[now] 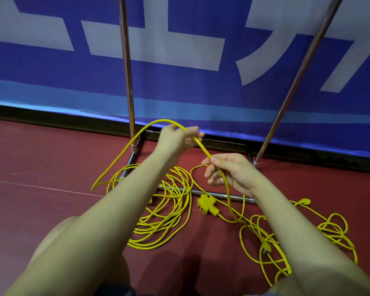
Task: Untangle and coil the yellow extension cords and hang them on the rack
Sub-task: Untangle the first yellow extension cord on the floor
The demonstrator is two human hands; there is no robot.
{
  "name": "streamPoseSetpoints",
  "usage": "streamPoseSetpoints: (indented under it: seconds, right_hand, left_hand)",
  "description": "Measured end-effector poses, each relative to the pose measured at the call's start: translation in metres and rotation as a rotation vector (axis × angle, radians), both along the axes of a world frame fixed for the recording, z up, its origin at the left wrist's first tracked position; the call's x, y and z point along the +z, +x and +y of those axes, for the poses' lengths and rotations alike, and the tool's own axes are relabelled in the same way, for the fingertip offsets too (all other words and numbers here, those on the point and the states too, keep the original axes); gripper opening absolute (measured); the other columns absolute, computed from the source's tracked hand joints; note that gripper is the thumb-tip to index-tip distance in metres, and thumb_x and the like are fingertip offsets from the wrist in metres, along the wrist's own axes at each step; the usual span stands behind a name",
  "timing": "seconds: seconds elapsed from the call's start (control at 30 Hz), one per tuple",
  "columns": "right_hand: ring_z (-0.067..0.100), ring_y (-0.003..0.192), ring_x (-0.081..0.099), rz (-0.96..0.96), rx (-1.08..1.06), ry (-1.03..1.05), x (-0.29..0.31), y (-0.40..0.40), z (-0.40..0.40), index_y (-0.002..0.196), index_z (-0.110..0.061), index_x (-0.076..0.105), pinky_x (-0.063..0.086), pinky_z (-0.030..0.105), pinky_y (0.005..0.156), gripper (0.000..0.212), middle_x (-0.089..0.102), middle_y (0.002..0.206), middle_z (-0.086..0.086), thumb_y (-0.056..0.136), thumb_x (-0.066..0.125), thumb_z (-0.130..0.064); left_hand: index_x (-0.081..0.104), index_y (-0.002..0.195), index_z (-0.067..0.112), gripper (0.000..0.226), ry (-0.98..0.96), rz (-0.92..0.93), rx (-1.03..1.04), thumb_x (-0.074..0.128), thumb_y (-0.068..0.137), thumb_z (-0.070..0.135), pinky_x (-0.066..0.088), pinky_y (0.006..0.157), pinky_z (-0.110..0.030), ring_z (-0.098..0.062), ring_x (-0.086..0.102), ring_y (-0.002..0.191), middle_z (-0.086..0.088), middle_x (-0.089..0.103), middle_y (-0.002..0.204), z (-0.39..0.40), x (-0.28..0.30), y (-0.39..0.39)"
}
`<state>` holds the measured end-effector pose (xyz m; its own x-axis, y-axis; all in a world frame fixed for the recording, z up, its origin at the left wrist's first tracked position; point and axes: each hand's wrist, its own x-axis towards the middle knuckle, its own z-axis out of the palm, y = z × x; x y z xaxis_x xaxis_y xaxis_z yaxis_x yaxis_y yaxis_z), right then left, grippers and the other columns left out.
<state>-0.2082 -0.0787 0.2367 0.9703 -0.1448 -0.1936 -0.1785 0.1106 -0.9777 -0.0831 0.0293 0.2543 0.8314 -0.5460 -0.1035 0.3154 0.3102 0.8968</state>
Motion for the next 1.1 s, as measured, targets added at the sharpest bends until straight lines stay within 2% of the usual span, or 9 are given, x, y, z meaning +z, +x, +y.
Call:
streamPoseSetpoints:
  seconds: [0.07, 0.2, 0.27, 0.43, 0.53, 0.73, 0.9, 1.03, 1.1]
  right_hand:
    - [0.014, 0.050, 0.062, -0.020, -0.012, 0.007, 0.002, 0.002, 0.001, 0.091, -0.002, 0.060, 0.053, 0.024, 0.051, 0.022, 0.066, 0.061, 0.006, 0.097, 0.040, -0.009]
    - [0.014, 0.051, 0.063, -0.040, 0.007, 0.036, 0.007, 0.005, 0.005, 0.093, -0.002, 0.059, 0.053, 0.024, 0.053, 0.023, 0.067, 0.063, 0.007, 0.098, 0.039, -0.011]
    - [0.015, 0.052, 0.064, -0.047, 0.012, 0.060, 0.007, 0.005, 0.006, 0.094, -0.001, 0.059, 0.053, 0.024, 0.053, 0.024, 0.068, 0.064, 0.008, 0.098, 0.038, -0.011]
    - [0.017, 0.056, 0.066, 0.037, 0.040, -0.026, 0.001, 0.001, -0.003, 0.088, -0.002, 0.062, 0.055, 0.024, 0.058, 0.024, 0.069, 0.067, 0.009, 0.094, 0.044, -0.017]
    - [0.016, 0.056, 0.065, 0.060, 0.033, -0.051, -0.003, -0.002, -0.005, 0.087, -0.003, 0.062, 0.054, 0.024, 0.058, 0.022, 0.069, 0.068, 0.008, 0.093, 0.047, -0.018]
    - [0.015, 0.051, 0.064, 0.035, -0.034, -0.043, -0.001, 0.004, 0.000, 0.088, -0.003, 0.060, 0.053, 0.023, 0.051, 0.025, 0.068, 0.063, 0.007, 0.098, 0.041, -0.015]
    - [0.015, 0.052, 0.065, -0.009, -0.033, 0.028, 0.004, 0.009, 0.005, 0.092, -0.002, 0.059, 0.054, 0.024, 0.053, 0.024, 0.068, 0.064, 0.007, 0.099, 0.039, -0.015]
    - [0.017, 0.057, 0.067, 0.017, 0.045, 0.007, 0.005, 0.006, 0.004, 0.090, -0.002, 0.061, 0.056, 0.025, 0.060, 0.023, 0.069, 0.068, 0.009, 0.096, 0.043, -0.015]
    - [0.017, 0.059, 0.067, 0.041, 0.074, -0.022, 0.002, 0.003, 0.002, 0.089, -0.002, 0.061, 0.056, 0.026, 0.063, 0.020, 0.070, 0.070, 0.008, 0.092, 0.047, -0.016]
  left_hand:
    - [0.048, 0.090, -0.001, 0.013, -0.009, -0.008, -0.057, 0.057, 0.087, -0.010, 0.058, 0.064, -0.025, -0.016, 0.069, 0.065, -0.017, 0.066, 0.085, -0.004, -0.001, -0.012]
    - [0.032, 0.125, 0.003, 0.041, -0.120, 0.029, -0.021, 0.050, 0.090, -0.011, 0.059, 0.066, -0.026, -0.018, 0.070, 0.068, -0.020, 0.063, 0.100, -0.003, 0.006, -0.011]
    - [0.028, 0.131, 0.002, 0.047, -0.133, 0.033, 0.011, 0.048, 0.091, -0.012, 0.059, 0.065, -0.026, -0.018, 0.070, 0.067, -0.020, 0.062, 0.100, -0.003, 0.007, -0.010]
    - [0.039, 0.115, -0.005, 0.024, -0.216, 0.067, 0.171, 0.044, 0.092, -0.012, 0.058, 0.065, -0.024, -0.018, 0.070, 0.069, -0.019, 0.061, 0.098, 0.005, 0.013, 0.011]
    - [0.044, 0.097, -0.008, 0.004, -0.226, 0.086, 0.158, 0.046, 0.094, -0.008, 0.059, 0.071, -0.028, -0.024, 0.069, 0.078, -0.021, 0.060, 0.100, 0.015, 0.014, 0.028]
    - [0.050, 0.096, -0.005, 0.015, -0.075, 0.005, -0.038, 0.057, 0.085, -0.012, 0.059, 0.072, -0.027, -0.015, 0.070, 0.070, -0.016, 0.063, 0.098, 0.009, 0.010, 0.003]
    - [0.040, 0.116, -0.004, 0.038, -0.036, -0.089, -0.022, 0.056, 0.084, -0.015, 0.058, 0.072, -0.030, -0.015, 0.070, 0.071, -0.013, 0.066, 0.094, 0.001, 0.005, -0.007]
    - [0.048, 0.095, -0.003, 0.014, -0.124, -0.082, 0.124, 0.054, 0.086, -0.013, 0.057, 0.065, -0.023, -0.012, 0.070, 0.073, -0.012, 0.064, 0.097, 0.006, 0.012, 0.013]
    - [0.052, 0.084, -0.002, 0.011, -0.137, -0.045, 0.136, 0.051, 0.089, -0.012, 0.056, 0.065, -0.021, -0.011, 0.070, 0.073, -0.012, 0.064, 0.097, 0.011, 0.012, 0.023]
